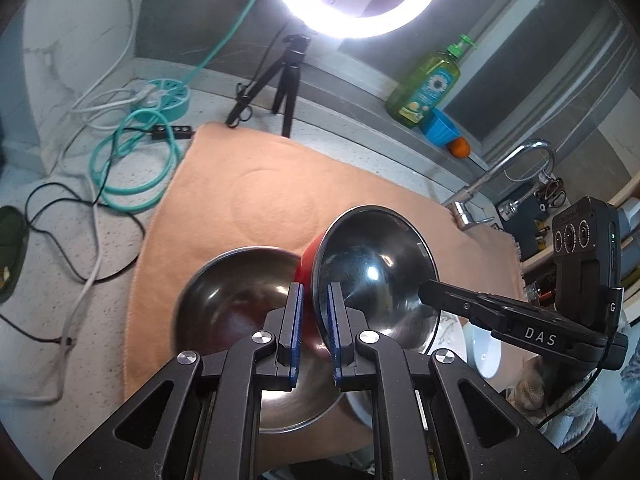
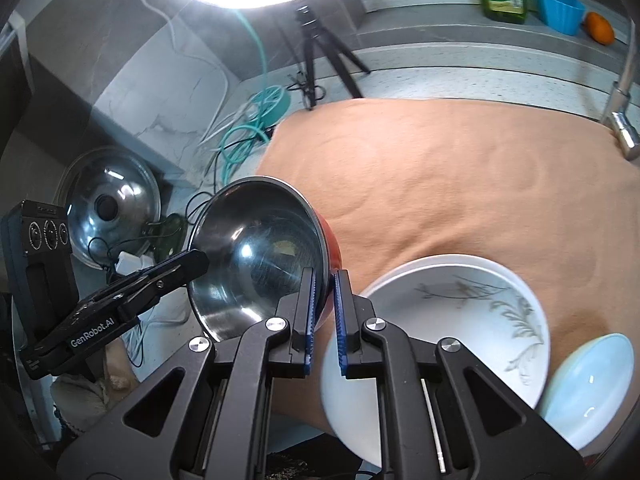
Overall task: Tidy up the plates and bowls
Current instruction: 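Lift the red-backed bowl and lower it into the large steel bowl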
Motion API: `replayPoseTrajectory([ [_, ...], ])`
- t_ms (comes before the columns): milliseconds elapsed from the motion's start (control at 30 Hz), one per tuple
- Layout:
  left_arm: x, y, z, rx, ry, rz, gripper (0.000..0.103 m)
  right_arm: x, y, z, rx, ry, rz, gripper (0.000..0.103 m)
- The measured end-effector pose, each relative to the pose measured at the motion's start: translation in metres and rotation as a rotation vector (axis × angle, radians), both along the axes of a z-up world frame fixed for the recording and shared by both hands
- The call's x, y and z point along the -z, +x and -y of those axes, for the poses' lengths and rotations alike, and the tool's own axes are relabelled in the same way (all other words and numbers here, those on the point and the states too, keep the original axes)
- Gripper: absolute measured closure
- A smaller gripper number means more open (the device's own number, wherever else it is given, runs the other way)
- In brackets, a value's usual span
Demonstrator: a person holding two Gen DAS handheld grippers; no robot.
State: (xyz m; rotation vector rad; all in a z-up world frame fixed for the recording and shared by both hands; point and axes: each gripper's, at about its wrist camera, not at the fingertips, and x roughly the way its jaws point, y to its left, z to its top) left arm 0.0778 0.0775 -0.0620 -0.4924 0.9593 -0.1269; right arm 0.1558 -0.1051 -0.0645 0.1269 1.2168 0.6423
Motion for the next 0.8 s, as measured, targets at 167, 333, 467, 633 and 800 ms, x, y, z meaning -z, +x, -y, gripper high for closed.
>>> replayPoseTrajectory([
  [167, 0.01, -0.008, -0.016, -0.035, -0.004, -0.027, 0.093, 0.006, -0.003, -0.021, -0.038, -0.009, -0.005, 0.094],
  [333, 0.02, -0.015, -0.027, -0.065, -0.005, -0.054, 0.093, 0.018, -0.004, -0.04, -0.067, -0.029, -0.02, 0.094],
  [467, 0.025, -0.018, -0.032, -0.077, -0.001, -0.072, 0.093, 0.028, -0.006, -0.052, -0.089, -0.047, -0.034, 0.094],
  [633, 0.034, -0.02, -0.035, -0.081, 0.005, -0.1, 0.093, 0.042, -0.007, -0.06, -0.108, -0.07, -0.056, 0.094],
  [800, 0.041, -0.02, -0.035, -0.076, 0.013, -0.123, 0.093, 0.05, -0.008, -0.062, -0.117, -0.083, -0.071, 0.094],
])
